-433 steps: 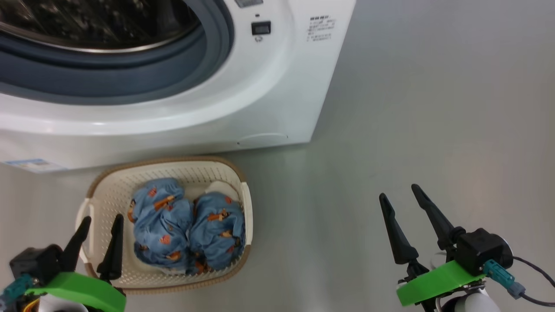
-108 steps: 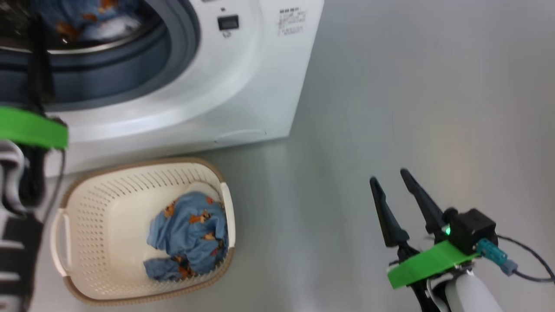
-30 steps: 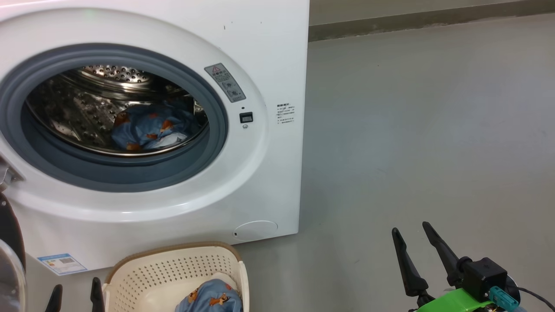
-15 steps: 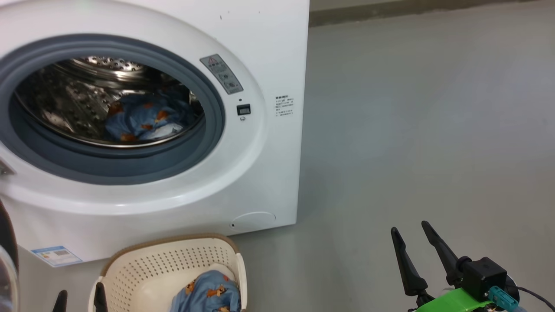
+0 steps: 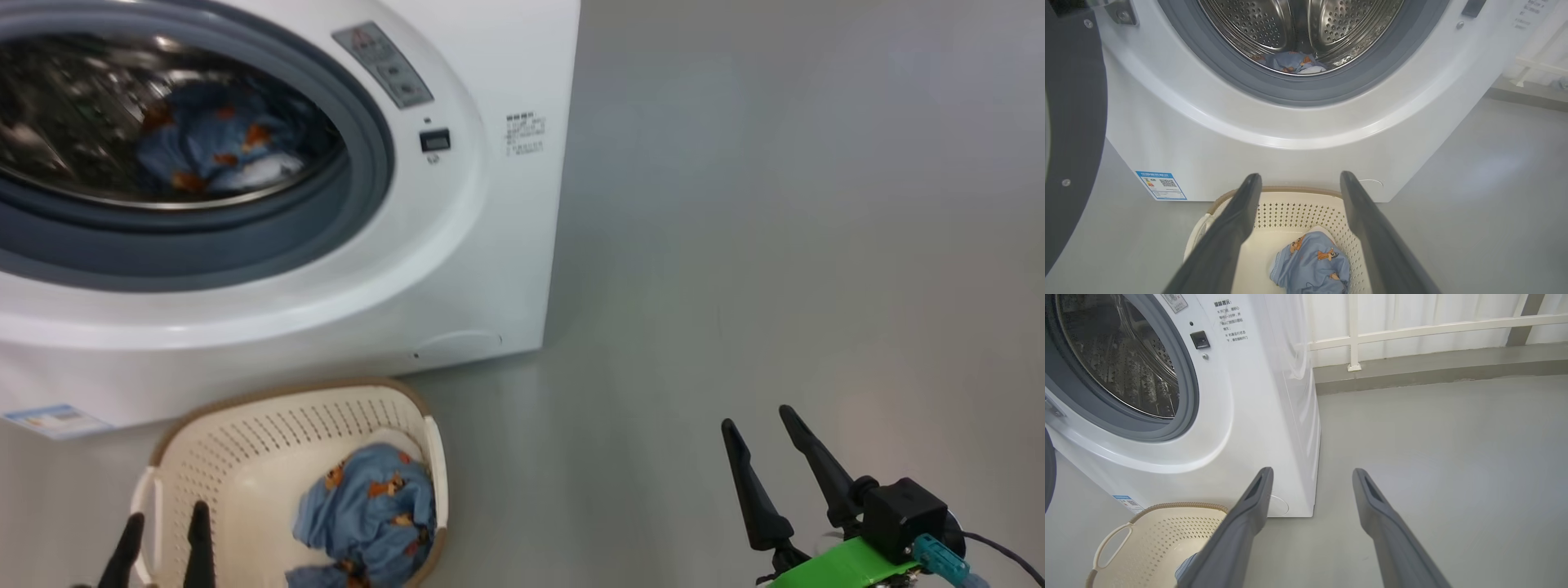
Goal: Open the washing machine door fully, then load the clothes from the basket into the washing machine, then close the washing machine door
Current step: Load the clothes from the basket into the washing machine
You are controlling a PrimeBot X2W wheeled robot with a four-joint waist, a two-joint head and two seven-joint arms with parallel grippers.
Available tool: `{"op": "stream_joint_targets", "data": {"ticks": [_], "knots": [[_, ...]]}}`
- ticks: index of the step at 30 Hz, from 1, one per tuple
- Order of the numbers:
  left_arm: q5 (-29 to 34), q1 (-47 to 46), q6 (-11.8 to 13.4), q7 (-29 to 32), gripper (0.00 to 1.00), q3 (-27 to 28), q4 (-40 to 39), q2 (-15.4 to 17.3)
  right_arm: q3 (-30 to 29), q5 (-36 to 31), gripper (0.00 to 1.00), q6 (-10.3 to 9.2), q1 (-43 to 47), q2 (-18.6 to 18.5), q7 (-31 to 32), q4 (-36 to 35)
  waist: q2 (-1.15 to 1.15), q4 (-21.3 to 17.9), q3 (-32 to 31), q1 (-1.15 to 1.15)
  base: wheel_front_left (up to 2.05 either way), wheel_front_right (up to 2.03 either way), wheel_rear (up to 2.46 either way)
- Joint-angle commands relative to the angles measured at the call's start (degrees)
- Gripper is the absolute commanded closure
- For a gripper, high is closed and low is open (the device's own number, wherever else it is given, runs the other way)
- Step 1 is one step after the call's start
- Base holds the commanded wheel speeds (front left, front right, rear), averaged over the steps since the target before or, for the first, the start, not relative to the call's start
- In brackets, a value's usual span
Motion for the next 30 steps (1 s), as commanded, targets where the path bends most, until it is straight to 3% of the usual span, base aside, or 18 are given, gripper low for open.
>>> {"op": "stream_joint_targets", "data": {"ticks": [1,21,30], "knots": [[-0.9,-2.5,0.3,-0.3,0.00,1.5,-0.7,1.8,1.5,0.4,0.00,0.09,-1.7,-0.1,-0.3,-1.8,0.00,-1.1,4.6,0.00,0.00,0.00,0.00],[-14.6,-13.7,0.3,-0.3,0.00,-8.5,8.3,14.8,5.2,3.7,0.00,0.09,-5.3,-0.1,-0.3,-5.7,0.00,-6.9,23.3,0.00,0.00,0.00,0.00],[-17.6,-19.0,0.3,-0.3,0.00,-14.5,12.6,21.5,7.4,5.1,0.00,0.09,-6.7,-0.1,-0.3,-7.4,0.00,-9.3,30.3,0.00,0.00,0.00,0.00]]}}
